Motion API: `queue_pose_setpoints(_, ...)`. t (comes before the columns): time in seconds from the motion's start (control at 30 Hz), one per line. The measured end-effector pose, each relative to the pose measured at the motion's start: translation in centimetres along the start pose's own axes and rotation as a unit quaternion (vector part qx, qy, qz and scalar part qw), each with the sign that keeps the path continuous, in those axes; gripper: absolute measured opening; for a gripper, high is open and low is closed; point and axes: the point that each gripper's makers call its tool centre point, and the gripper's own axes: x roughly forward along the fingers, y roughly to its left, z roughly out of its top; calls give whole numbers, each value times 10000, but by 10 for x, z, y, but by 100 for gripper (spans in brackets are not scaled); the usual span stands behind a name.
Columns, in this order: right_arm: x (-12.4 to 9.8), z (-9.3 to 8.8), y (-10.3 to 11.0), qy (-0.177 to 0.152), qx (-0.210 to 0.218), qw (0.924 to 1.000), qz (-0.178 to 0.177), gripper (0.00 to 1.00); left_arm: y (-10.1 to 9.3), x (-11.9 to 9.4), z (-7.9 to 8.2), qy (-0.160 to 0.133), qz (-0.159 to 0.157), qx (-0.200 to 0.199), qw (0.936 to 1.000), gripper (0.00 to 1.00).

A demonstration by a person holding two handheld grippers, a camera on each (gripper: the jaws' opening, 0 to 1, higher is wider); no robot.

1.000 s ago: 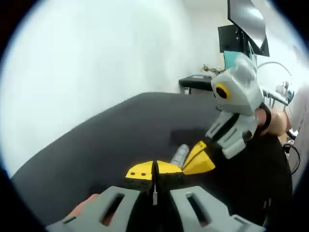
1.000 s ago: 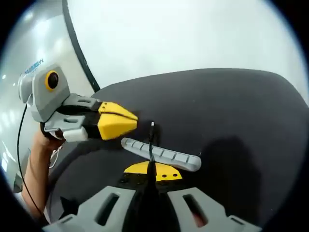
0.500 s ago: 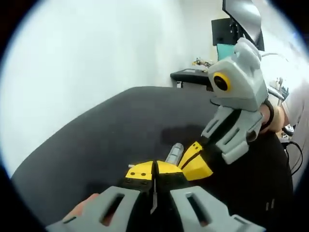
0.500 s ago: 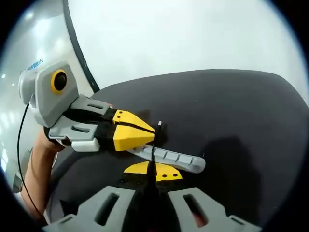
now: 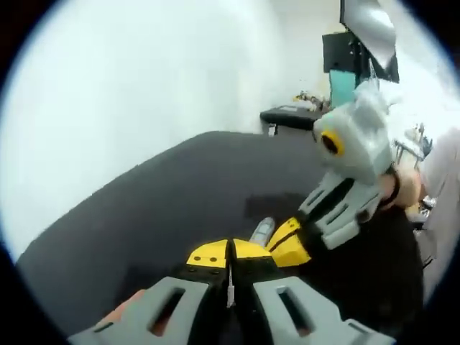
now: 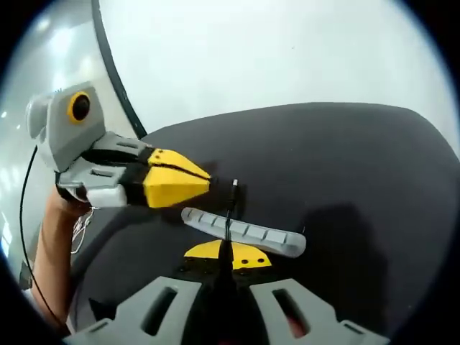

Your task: Grab the wires, straighten them and put them on the rack

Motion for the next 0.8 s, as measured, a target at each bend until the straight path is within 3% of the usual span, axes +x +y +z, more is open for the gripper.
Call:
queue_pose_setpoints(0.1, 1, 1, 0, -21, -43, 10000, -10, 1, 8, 15, -27, 788, 218, 3, 9967, 4)
queue_pose_setpoints(0.27, 0, 2, 0, -44, -98, 9999, -41, 1, 8, 29, -20, 659, 233, 23, 9976, 4)
queue_pose_setpoints(0.47, 0, 2, 1, -59, -138, 9999, 0, 1, 7, 31, -21, 791, 333, 159, 9962, 4)
queue_pose_setpoints(0.57, 1, 2, 2, -53, -121, 9999, 17, 1, 12, 19, -13, 641, 467, 289, 9964, 4)
queue_pose_setpoints(0.63, 1, 2, 2, -53, -102, 9999, 23, 1, 2, 17, 0, 369, 333, 330, 9982, 4)
queue_pose_setpoints(0.8, 2, 2, 3, -63, -32, 10000, 38, 1, -4, 29, -17, 788, 282, 585, 9948, 4)
